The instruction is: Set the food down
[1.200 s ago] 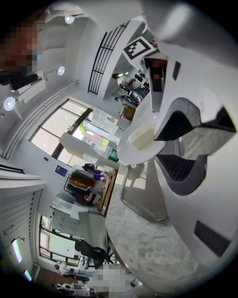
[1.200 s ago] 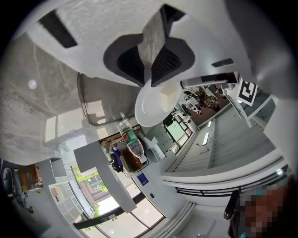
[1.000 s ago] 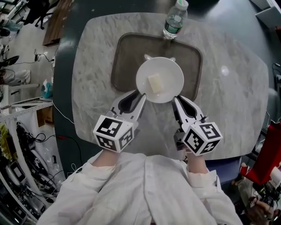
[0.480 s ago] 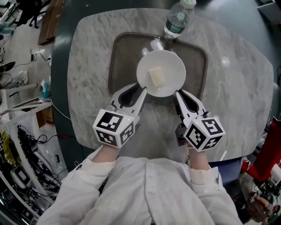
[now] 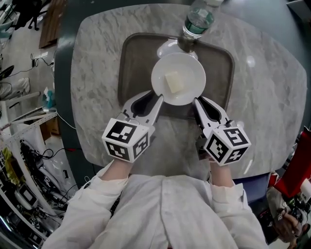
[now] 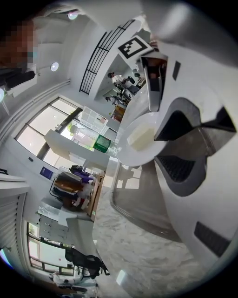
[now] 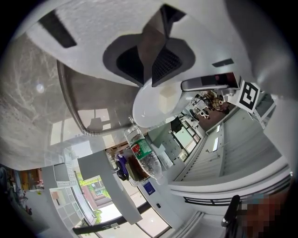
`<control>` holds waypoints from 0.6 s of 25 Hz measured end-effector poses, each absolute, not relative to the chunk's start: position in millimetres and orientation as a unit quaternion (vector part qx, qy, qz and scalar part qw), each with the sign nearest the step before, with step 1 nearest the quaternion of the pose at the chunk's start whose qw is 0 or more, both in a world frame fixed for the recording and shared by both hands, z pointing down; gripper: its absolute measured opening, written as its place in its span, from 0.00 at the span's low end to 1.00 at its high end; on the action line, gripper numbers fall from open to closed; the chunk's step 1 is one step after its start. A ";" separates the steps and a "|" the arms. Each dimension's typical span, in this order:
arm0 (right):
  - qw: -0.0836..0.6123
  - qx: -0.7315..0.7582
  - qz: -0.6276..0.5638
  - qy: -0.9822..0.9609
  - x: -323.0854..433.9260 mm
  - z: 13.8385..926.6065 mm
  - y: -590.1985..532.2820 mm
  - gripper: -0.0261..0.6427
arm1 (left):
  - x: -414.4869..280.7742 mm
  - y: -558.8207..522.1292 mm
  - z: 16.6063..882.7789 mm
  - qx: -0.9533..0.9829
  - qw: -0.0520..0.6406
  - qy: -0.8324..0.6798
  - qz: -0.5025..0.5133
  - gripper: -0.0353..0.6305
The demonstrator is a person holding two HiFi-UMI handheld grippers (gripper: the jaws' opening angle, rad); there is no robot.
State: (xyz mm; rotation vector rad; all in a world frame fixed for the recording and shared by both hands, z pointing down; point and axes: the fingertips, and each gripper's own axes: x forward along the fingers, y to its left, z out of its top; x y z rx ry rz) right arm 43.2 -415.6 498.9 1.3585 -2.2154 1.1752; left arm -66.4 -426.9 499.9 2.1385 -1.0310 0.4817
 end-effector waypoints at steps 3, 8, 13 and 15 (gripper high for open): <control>0.157 0.468 0.409 -0.768 43.5 503.7 -417.3 0.09 | -65.4 -429.2 502.5 0.824 0.351 -0.398 0.197 0.19; 0.167 0.461 0.415 -0.766 43.4 507.6 -418.6 0.09 | -65.3 -430.3 510.0 0.817 0.357 -0.392 0.229 0.19; 0.176 0.450 0.423 -0.766 42.5 513.0 -419.2 0.09 | -66.0 -431.8 518.0 0.808 0.356 -0.394 0.257 0.20; 0.185 0.450 0.424 -0.764 42.8 512.7 -417.5 0.09 | -66.0 -429.7 517.7 0.807 0.357 -0.390 0.264 0.20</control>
